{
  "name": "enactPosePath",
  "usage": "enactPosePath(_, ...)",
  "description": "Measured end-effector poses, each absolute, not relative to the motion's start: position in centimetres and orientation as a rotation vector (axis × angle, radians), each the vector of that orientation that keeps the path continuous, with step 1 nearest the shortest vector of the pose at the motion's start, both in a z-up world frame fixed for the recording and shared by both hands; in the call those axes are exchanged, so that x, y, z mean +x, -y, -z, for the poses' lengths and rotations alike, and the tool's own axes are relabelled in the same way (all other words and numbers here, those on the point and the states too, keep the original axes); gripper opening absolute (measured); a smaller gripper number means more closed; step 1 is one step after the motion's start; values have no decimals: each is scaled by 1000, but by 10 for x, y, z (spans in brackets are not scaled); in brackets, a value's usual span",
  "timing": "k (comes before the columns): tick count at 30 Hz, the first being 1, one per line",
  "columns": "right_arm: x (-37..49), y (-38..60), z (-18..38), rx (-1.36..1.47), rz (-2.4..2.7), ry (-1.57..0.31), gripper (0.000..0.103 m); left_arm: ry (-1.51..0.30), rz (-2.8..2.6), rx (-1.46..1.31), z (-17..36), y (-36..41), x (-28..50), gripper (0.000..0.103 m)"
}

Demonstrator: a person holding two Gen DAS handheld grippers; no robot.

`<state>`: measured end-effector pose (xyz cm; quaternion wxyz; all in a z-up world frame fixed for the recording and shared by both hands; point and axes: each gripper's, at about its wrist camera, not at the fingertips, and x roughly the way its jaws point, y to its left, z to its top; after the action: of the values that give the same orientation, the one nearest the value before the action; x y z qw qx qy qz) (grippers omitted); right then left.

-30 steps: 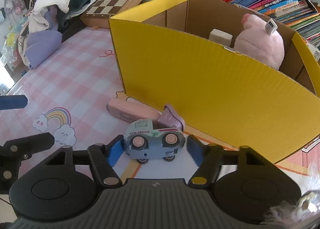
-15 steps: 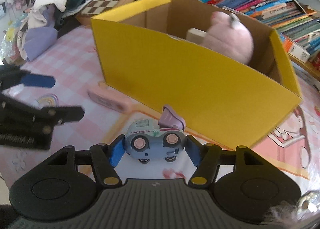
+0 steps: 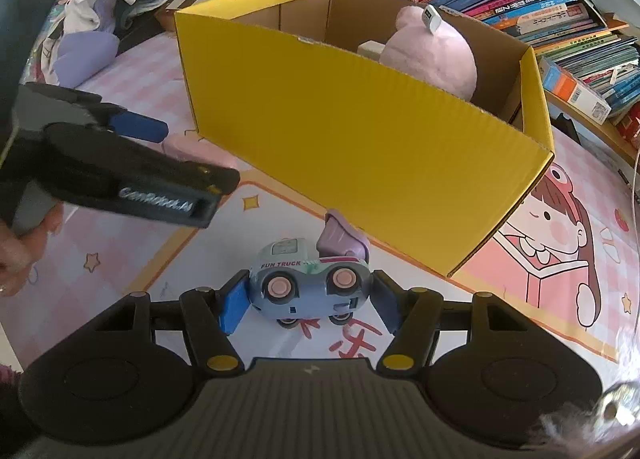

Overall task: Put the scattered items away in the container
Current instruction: 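Grasp the grey toy truck with right gripper while left gripper grasps the pink eraser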

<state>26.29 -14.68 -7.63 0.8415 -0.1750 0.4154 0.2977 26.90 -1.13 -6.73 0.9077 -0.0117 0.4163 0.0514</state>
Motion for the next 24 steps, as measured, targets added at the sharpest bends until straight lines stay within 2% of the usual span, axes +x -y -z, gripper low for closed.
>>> enactPosePath(10, 264, 146, 78, -398, -687, -875, 62, -872, -159, -75, 74, 7, 275, 83)
enactPosePath(13, 262, 145, 78, -411, -698, -873, 62, -869, -153, -82, 76, 6, 276, 78)
enactPosePath(24, 257, 145, 78, -373, -667, -890, 62, -853, -106, -92, 67, -4, 259, 78)
